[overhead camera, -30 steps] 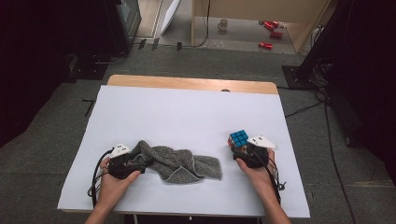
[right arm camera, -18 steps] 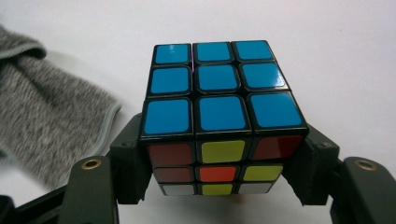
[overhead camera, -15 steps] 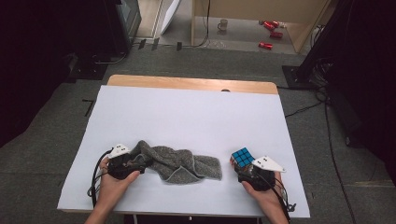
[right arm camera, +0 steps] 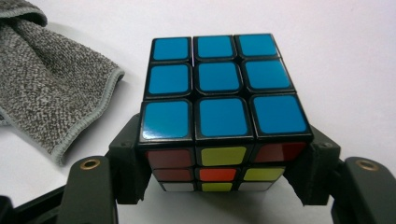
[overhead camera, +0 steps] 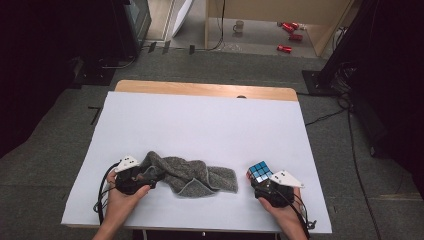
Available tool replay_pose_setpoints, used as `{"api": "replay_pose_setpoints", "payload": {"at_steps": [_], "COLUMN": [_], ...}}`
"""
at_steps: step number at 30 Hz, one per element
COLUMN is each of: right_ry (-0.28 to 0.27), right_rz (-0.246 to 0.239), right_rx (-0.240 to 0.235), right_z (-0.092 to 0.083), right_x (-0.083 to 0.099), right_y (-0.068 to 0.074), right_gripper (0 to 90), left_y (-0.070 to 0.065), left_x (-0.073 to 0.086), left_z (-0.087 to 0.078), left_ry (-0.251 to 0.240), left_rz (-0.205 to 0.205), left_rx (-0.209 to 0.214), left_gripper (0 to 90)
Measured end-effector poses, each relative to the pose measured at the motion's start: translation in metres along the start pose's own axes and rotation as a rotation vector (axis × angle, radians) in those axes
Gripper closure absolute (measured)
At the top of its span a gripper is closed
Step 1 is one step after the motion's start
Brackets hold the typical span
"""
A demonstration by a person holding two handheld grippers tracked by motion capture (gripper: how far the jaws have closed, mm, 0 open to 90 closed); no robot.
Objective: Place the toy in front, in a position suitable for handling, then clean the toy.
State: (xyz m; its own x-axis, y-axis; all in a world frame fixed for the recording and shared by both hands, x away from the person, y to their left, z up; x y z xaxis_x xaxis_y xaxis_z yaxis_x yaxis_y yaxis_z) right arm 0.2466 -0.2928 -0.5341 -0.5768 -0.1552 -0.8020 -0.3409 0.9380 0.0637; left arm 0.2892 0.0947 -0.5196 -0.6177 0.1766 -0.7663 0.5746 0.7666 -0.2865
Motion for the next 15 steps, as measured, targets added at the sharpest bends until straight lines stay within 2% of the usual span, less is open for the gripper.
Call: {"api": "replay_pose_setpoints", "payload": {"at_steps": [5, 15], "right_ry": [0.013, 0.016], "right_rz": [-0.015, -0.017], "right_rx": [0.006, 0.002], "right_z": [0.001, 0.0], "right_x": [0.001, 0.002], "right_y": [0.002, 0.003], "right_gripper": [25.1, 22.6], "left_y": [-0.006, -0.017], "left_x": [0.0, -0.002], "left_z": [-0.001, -0.001], "left_ry": [-0.005, -0.011], "left_rz": [0.005, 0.002], "left_rx": [0.005, 0.02], "left_gripper": [32.8, 31.7]}}
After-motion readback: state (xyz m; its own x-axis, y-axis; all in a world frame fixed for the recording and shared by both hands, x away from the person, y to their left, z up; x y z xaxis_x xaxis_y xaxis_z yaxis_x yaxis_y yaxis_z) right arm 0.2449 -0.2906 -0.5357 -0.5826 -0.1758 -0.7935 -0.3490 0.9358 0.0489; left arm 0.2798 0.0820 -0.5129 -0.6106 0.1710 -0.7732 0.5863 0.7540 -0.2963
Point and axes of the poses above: each handheld gripper's, and its own axes: z roughly forward along the jaws, x roughly out of its underside, y roughly to its left, the point moved 6 cm from there along z, roughly forward along the jaws
